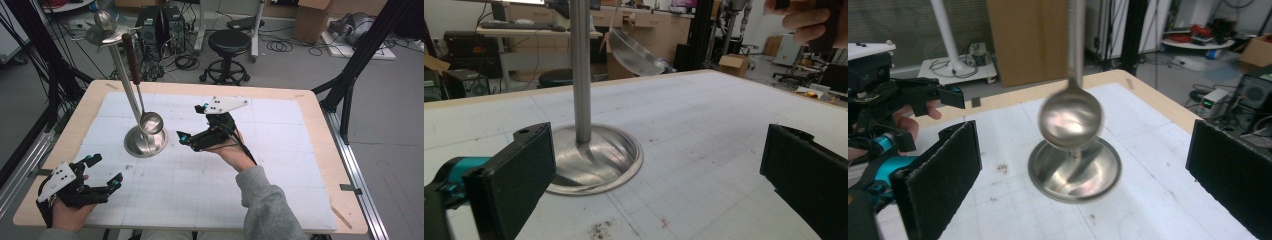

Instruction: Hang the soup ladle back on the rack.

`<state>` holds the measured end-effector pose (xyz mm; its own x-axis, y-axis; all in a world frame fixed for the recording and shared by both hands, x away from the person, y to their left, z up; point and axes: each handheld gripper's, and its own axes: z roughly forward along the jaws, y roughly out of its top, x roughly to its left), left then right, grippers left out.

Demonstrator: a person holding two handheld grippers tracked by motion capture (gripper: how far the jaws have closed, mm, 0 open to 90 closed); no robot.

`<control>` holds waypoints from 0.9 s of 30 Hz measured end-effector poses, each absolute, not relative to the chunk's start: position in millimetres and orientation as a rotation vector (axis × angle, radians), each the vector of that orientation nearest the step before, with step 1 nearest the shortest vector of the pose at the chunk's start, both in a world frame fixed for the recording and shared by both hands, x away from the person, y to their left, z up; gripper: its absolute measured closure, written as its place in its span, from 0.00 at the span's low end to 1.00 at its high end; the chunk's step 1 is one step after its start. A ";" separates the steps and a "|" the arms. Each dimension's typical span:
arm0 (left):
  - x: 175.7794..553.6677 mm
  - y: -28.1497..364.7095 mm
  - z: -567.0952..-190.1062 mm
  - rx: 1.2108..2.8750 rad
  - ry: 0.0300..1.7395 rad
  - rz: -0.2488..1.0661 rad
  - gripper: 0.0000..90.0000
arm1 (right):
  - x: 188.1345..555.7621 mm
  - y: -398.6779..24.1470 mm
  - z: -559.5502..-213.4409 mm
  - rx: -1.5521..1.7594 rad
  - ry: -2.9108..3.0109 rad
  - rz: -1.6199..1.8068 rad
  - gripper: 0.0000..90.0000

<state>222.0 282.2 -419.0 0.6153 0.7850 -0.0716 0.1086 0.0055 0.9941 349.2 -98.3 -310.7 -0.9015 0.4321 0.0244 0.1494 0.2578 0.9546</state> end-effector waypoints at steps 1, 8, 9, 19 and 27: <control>222.3 281.6 -418.9 1.493 0.787 0.627 0.02 | 347.6 -104.1 -311.7 0.552 2.284 1.693 0.00; 228.1 279.5 -420.2 1.493 0.788 0.621 0.02 | 340.2 -133.5 -316.7 0.576 2.258 1.688 0.00; 229.2 279.1 -420.4 1.492 0.788 0.621 0.02 | 339.2 -137.4 -317.7 0.573 2.269 1.685 0.00; 234.8 271.4 -420.0 1.504 0.773 0.618 0.02 | 315.6 -179.3 -336.6 0.524 2.301 1.707 0.00; 236.2 270.1 -420.4 1.503 0.770 0.617 0.02 | 305.9 -236.6 -362.4 0.640 2.224 1.738 0.00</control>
